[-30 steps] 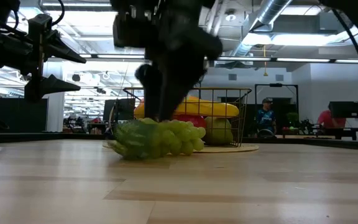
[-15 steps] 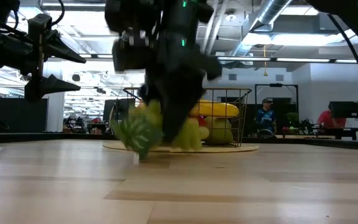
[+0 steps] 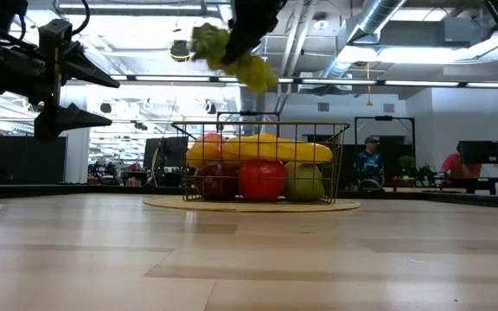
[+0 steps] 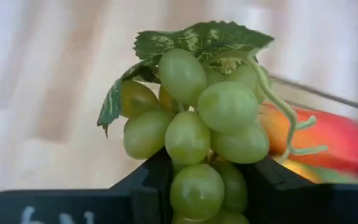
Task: Build produce basket
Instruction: Put the green grapes into the wire basket
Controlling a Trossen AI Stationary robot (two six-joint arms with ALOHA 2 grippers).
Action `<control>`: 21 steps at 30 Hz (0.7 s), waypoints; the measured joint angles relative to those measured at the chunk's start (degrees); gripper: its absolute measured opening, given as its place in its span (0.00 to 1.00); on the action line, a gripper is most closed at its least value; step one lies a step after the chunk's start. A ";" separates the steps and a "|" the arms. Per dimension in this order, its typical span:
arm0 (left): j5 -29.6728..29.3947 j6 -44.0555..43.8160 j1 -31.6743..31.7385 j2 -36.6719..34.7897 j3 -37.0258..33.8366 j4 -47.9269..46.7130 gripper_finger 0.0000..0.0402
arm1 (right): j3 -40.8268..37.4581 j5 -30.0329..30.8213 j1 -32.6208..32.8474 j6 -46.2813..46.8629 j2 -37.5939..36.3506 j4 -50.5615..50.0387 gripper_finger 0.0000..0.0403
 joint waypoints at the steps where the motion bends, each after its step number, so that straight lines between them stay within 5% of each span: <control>1: 0.00 0.00 0.00 0.00 0.00 0.00 0.82 | 0.00 1.81 -1.52 -0.02 -1.45 0.22 0.35; 8: -0.11 -0.06 0.00 0.00 -0.02 0.00 0.82 | 0.04 12.14 -14.21 2.96 -5.97 -1.52 0.38; 14: -0.15 -0.09 0.01 -0.01 0.00 0.00 0.82 | -1.99 6.19 -23.24 6.66 -5.77 -4.22 0.38; 21: -0.33 -0.03 0.01 -0.01 0.00 0.00 0.82 | -9.77 1.24 -24.71 5.63 -5.69 -2.63 0.40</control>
